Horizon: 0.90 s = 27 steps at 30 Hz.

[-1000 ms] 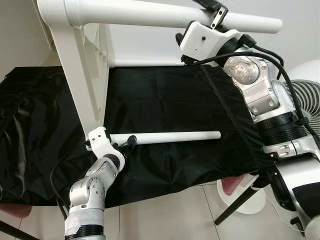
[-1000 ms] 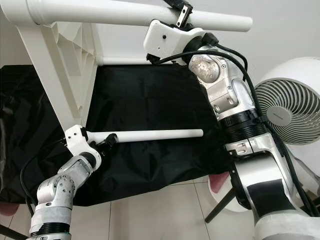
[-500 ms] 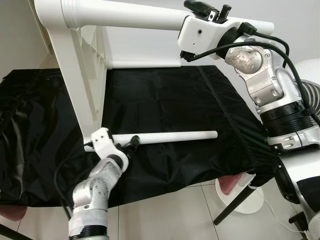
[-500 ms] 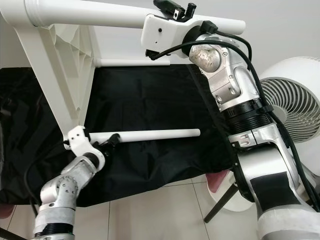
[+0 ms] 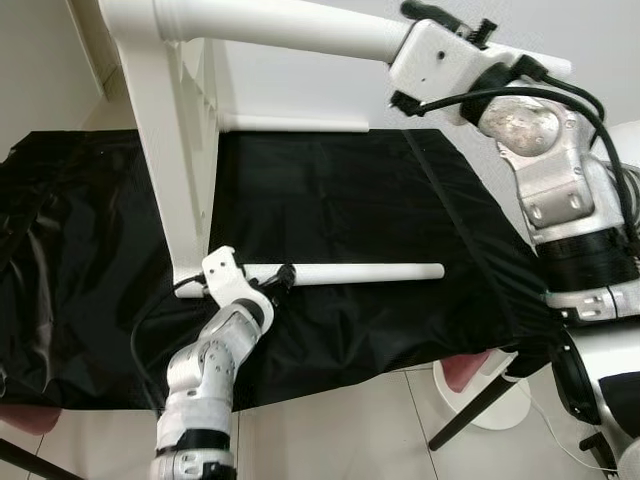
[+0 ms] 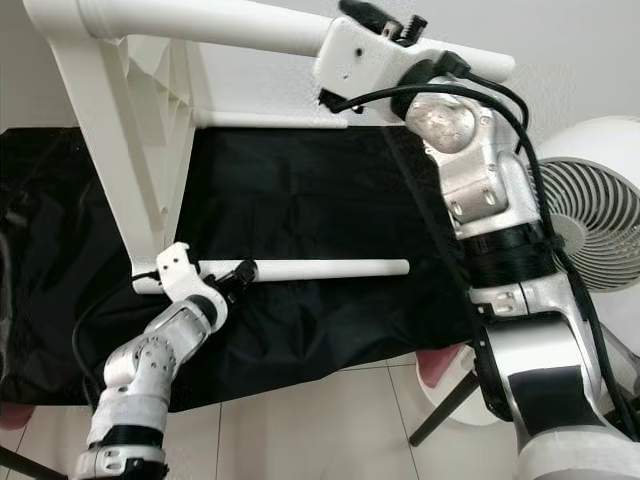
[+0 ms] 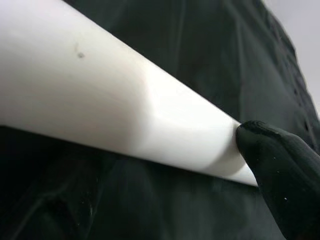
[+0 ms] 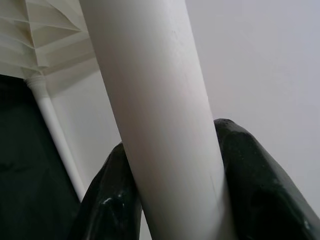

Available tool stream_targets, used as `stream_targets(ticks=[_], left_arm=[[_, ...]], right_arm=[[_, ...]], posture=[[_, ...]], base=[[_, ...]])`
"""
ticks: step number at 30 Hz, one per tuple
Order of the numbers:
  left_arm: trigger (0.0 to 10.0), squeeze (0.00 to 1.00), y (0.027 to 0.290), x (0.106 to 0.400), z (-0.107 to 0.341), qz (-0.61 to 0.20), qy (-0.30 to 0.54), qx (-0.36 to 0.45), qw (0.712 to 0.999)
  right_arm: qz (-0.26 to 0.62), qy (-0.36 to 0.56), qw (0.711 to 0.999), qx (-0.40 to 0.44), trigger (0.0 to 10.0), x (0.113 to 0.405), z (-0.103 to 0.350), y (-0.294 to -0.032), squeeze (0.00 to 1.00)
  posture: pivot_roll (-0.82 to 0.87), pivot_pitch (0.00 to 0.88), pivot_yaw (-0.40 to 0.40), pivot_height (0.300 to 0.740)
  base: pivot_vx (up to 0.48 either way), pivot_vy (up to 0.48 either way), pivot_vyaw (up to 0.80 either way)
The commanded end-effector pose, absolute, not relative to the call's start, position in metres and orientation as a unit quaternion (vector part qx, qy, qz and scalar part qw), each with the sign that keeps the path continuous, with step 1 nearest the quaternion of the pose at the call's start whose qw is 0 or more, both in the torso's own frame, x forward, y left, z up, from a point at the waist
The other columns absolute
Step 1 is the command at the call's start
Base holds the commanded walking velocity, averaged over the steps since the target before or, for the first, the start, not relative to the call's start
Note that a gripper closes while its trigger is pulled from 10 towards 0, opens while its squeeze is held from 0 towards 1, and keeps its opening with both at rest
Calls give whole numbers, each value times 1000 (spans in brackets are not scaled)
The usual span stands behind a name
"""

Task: Building children table

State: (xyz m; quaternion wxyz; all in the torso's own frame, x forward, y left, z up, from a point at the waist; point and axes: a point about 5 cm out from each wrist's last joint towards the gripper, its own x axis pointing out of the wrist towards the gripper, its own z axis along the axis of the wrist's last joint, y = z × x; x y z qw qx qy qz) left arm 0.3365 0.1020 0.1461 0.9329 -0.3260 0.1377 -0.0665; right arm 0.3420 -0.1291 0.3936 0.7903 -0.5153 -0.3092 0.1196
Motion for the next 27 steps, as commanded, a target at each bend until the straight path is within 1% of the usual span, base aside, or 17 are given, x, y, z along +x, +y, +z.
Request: stream_targets(ticks=[1, 2, 4, 6, 11, 12, 15, 16, 17, 19, 22, 27], left_arm=[[10000, 0, 102, 340, 148, -61, 134, -321, 936], [10000, 0, 111, 345, 147, -34, 132, -321, 937], [10000, 0, 119, 350, 148, -15, 129, -323, 937], [10000, 0, 121, 351, 149, -11, 127, -323, 938], [10000, 0, 142, 366, 162, 30, 104, -329, 938], [10000, 0, 142, 366, 162, 30, 104, -329, 938], [10000, 0, 152, 373, 176, 46, 76, -330, 940], [0, 0, 155, 376, 186, 43, 55, -334, 940], [0, 0, 155, 376, 186, 43, 55, -334, 940], [0, 0, 162, 380, 205, 43, 19, -333, 942], [0, 0, 168, 381, 218, 49, -6, -320, 946], [0, 0, 177, 379, 234, 61, -35, -306, 950]], right_arm=[[89, -351, 867, -343, 0, 334, 413, -154, 0], [76, -357, 880, -303, 0, 329, 417, -167, 0], [71, -359, 892, -264, 0, 324, 419, -177, 0], [71, -361, 895, -254, 0, 322, 419, -178, 0], [66, -360, 898, -242, 0, 320, 418, -181, 0], [66, -360, 898, -242, 0, 320, 418, -181, 0], [67, -359, 900, -238, 0, 318, 418, -182, 0], [67, -359, 901, -237, 0, 317, 418, -182, 0], [67, -359, 901, -237, 0, 317, 418, -182, 0], [71, -360, 900, -235, 0, 315, 419, -183, 0], [74, -361, 901, -227, 0, 313, 419, -183, 0], [77, -366, 903, -213, 0, 313, 419, -184, 0]], posture=[[-28, 58, 51, 740], [-33, 56, 59, 740], [-34, 51, 65, 740], [-34, 51, 65, 740], [-34, 46, 71, 740], [-34, 46, 71, 740], [-32, 45, 69, 740], [-31, 48, 71, 740], [-31, 48, 71, 740], [-27, 56, 71, 740], [-23, 58, 69, 740], [-8, 66, 61, 740]], base=[[0, 0, 0], [0, 0, 0], [0, 0, 0], [0, 0, 0], [0, 0, 0], [0, 0, 0], [0, 0, 0], [0, 0, 0], [0, 0, 0], [0, 0, 0], [0, 0, 0], [0, 0, 0]])
